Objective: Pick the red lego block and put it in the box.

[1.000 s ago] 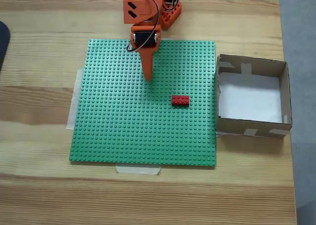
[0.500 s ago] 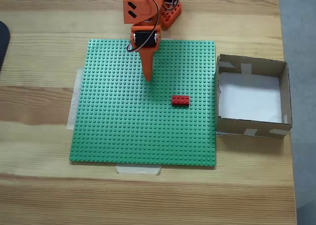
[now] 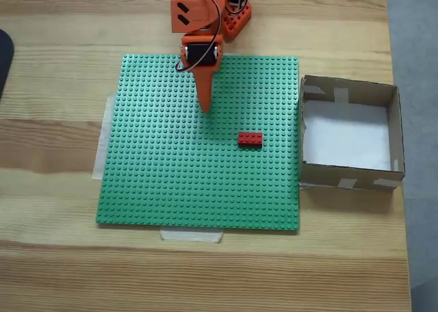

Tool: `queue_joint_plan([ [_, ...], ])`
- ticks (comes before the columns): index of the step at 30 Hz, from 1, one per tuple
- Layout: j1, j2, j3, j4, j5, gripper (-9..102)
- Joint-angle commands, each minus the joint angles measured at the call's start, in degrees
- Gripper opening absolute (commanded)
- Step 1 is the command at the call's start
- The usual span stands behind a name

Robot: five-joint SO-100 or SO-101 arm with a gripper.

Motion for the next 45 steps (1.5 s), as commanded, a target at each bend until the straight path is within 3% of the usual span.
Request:
queue_joint_plan([
  [1,0.1,0.4,0.8,-0.7,0.6,-1],
  [35,1.2,0.4,0.7,-0.7,1.5,-1],
  [45,1.8,-6.9,-7.6,1.5,-0.4,-1],
])
